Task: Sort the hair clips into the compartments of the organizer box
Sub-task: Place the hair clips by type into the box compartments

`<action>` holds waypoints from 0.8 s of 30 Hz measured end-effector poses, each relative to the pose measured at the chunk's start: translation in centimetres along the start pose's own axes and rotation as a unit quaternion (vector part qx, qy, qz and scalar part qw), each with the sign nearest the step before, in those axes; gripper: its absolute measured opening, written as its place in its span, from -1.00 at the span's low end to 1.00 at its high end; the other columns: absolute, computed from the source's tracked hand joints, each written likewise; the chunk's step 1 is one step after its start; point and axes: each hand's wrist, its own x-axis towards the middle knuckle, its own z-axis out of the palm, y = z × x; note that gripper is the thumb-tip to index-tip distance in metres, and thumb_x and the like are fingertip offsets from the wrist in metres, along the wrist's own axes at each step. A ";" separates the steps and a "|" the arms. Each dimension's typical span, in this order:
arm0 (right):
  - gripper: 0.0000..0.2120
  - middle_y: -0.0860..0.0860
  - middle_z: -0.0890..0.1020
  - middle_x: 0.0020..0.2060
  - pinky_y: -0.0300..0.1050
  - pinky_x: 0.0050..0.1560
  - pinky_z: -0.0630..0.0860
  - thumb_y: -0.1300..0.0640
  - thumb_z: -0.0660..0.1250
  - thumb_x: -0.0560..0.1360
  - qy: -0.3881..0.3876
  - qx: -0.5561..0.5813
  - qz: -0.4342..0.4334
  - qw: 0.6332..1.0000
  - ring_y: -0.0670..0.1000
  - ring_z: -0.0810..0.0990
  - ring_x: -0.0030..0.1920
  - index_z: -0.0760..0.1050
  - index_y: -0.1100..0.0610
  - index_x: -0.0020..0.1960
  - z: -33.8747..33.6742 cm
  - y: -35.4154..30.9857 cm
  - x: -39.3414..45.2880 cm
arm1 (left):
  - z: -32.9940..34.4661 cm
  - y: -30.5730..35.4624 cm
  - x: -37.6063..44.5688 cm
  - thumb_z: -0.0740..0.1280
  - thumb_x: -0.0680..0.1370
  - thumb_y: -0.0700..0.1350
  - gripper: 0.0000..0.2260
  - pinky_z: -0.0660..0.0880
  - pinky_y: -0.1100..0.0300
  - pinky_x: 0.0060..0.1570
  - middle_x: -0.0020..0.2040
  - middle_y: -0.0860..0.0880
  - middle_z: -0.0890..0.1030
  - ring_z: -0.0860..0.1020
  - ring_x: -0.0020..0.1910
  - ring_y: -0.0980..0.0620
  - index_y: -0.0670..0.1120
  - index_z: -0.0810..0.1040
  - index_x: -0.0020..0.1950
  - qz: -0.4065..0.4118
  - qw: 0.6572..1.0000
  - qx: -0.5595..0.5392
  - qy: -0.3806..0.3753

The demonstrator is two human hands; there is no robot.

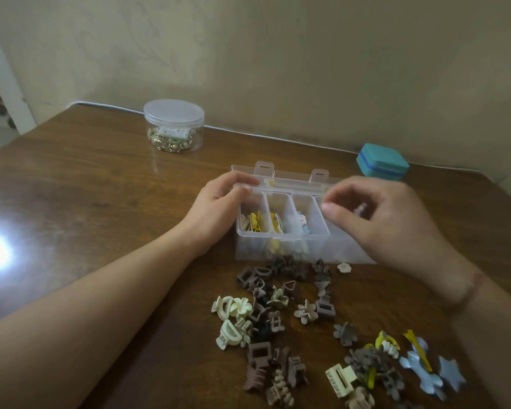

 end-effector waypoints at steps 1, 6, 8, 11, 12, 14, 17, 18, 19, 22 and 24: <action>-0.94 -0.17 0.61 -0.30 -0.44 -0.24 0.44 0.03 0.36 0.43 -0.034 -0.017 -0.007 0.999 -0.19 0.57 -0.19 0.58 -0.12 -0.13 -0.9 0.3 -1.2 | 0.0 0.0 0.0 0.20 0.49 0.01 -0.72 0.52 -0.08 0.24 -0.10 0.04 0.72 0.66 0.05 0.03 0.07 0.64 0.09 0.000 1.000 0.001 0.001; -0.82 -0.44 0.51 -0.02 -0.39 -0.19 0.49 -0.04 0.32 0.45 -0.219 -0.133 -0.009 0.967 -0.29 0.53 -0.02 0.50 -0.33 -0.04 -3.2 3.0 -7.3 | 0.3 0.0 0.0 0.20 0.62 -0.11 -0.79 0.51 0.04 0.10 -0.16 0.04 0.73 0.66 -0.02 0.13 0.03 0.62 0.11 0.008 1.000 -0.003 0.001; -0.80 -0.41 0.53 0.00 -0.32 -0.11 0.50 -0.09 0.33 0.46 -0.222 -0.158 0.007 0.962 -0.28 0.53 0.01 0.50 -0.35 0.03 -4.0 4.3 -9.2 | 0.3 0.1 0.0 0.17 0.66 -0.18 -0.76 0.48 0.11 0.04 -0.20 0.10 0.73 0.65 -0.10 0.24 0.03 0.61 0.11 0.010 1.000 0.001 0.001; -0.74 -0.43 0.53 0.04 -0.35 -0.04 0.49 -0.23 0.28 0.42 -0.227 -0.141 0.048 0.963 -0.31 0.52 0.06 0.43 -0.46 0.09 -4.9 5.8 -11.2 | 0.2 0.1 0.0 0.18 0.66 -0.18 -0.75 0.49 0.12 0.07 -0.16 0.07 0.73 0.65 -0.06 0.21 0.06 0.62 0.11 0.009 1.000 0.003 0.002; -0.72 -0.42 0.54 0.04 -0.35 -0.02 0.48 -0.19 0.33 0.43 -0.234 -0.132 0.057 0.962 -0.31 0.53 0.08 0.43 -0.46 0.09 -4.9 6.2 -11.6 | 0.2 0.1 -0.1 0.18 0.66 -0.17 -0.75 0.50 0.11 0.07 -0.14 0.06 0.72 0.65 -0.03 0.19 0.06 0.62 0.11 0.009 1.000 0.004 0.002; -0.64 -0.39 0.56 0.02 -0.36 -0.02 0.47 -0.04 0.41 0.44 -0.225 -0.115 0.066 0.965 -0.29 0.54 0.06 0.44 -0.45 0.09 -4.5 6.8 -12.0 | 0.2 0.2 0.0 0.17 0.66 -0.17 -0.75 0.50 0.09 0.08 -0.13 0.05 0.72 0.65 -0.01 0.15 0.06 0.62 0.11 0.008 1.000 0.005 0.002; -0.66 -0.34 0.59 -0.04 -0.35 -0.10 0.47 0.04 0.45 0.43 -0.211 -0.088 0.097 0.969 -0.25 0.55 0.00 0.49 -0.40 0.00 -4.2 7.0 -11.2 | 0.2 0.4 -0.1 0.17 0.66 -0.18 -0.75 0.48 0.12 0.07 -0.16 0.10 0.72 0.64 -0.05 0.23 0.05 0.61 0.12 0.005 1.000 0.006 0.006; -0.69 -0.32 0.60 -0.07 -0.36 -0.13 0.47 0.05 0.46 0.42 -0.212 -0.082 0.103 0.968 -0.22 0.56 -0.02 0.51 -0.37 -0.04 -4.1 7.1 -10.7 | 0.2 0.4 -0.1 0.17 0.66 -0.18 -0.75 0.48 0.13 0.06 -0.16 0.11 0.72 0.64 -0.07 0.25 0.04 0.61 0.12 0.005 1.000 0.005 0.009; -0.71 -0.30 0.61 -0.10 -0.38 -0.16 0.46 0.05 0.46 0.42 -0.213 -0.078 0.106 0.968 -0.21 0.56 -0.05 0.53 -0.35 -0.07 -4.0 7.1 -10.3 | 0.2 0.4 -0.1 0.17 0.66 -0.19 -0.75 0.47 0.15 0.03 -0.18 0.12 0.72 0.64 -0.09 0.27 0.03 0.61 0.12 0.006 1.000 0.004 0.010; -0.76 -0.37 0.60 -0.11 -0.45 -0.18 0.43 0.03 0.44 0.44 -0.227 -0.081 0.106 0.965 -0.28 0.55 -0.05 0.55 -0.35 -0.11 -3.8 7.1 -9.1 | 0.2 0.2 -0.1 0.17 0.66 -0.20 -0.76 0.49 0.14 0.01 -0.20 0.15 0.73 0.65 -0.11 0.27 0.00 0.61 0.13 0.007 1.000 0.001 0.008; -0.83 -0.45 0.56 -0.06 -0.42 -0.17 0.45 -0.03 0.38 0.46 -0.222 -0.092 0.093 0.966 -0.33 0.53 -0.02 0.55 -0.35 -0.13 -4.1 6.9 -8.8 | 0.2 0.1 0.0 0.18 0.65 -0.19 -0.76 0.53 0.05 0.08 -0.17 0.08 0.74 0.67 -0.06 0.17 0.00 0.61 0.14 0.009 1.000 -0.004 0.004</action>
